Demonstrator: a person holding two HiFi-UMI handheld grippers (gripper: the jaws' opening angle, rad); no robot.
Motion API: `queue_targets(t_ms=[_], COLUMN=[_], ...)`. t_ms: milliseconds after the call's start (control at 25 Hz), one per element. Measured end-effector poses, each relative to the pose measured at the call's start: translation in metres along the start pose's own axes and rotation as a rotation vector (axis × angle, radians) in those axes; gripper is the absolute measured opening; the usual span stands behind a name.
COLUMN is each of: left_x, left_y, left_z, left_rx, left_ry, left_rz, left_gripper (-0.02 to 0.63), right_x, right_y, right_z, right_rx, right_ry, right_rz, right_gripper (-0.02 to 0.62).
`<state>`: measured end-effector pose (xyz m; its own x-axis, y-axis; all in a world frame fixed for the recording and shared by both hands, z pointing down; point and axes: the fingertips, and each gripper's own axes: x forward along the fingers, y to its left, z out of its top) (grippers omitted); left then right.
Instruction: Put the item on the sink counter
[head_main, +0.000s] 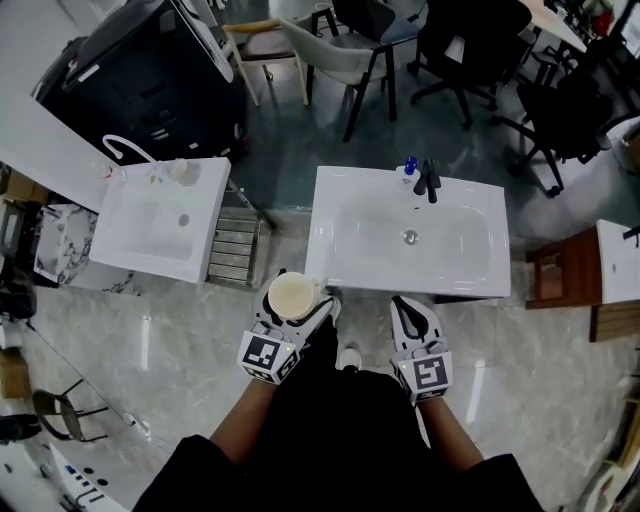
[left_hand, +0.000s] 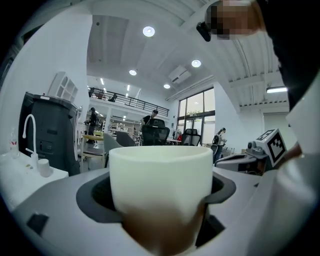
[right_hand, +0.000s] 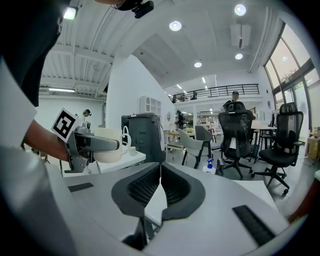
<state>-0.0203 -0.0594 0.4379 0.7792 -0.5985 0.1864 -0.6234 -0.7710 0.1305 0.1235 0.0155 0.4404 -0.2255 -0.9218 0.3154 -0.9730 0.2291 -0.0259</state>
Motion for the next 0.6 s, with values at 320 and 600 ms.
queue_targets(t_ms=[320, 600], left_x=[0.072, 0.151], left_y=[0.065, 0.11], left_z=[-0.003, -0.025], left_rx=[0.006, 0.04], left_ry=[0.03, 0.094], left_rz=[-0.059, -0.139], left_gripper=[0.448, 0.448], right_x=[0.071, 0.121], right_y=[-0.019, -0.036], right_z=[0.028, 0.038], right_rx=[0.003, 0.015], right_ry=[0.028, 0.064], right_rz=[-0.061, -0.1], right_gripper=[0.032, 0.032])
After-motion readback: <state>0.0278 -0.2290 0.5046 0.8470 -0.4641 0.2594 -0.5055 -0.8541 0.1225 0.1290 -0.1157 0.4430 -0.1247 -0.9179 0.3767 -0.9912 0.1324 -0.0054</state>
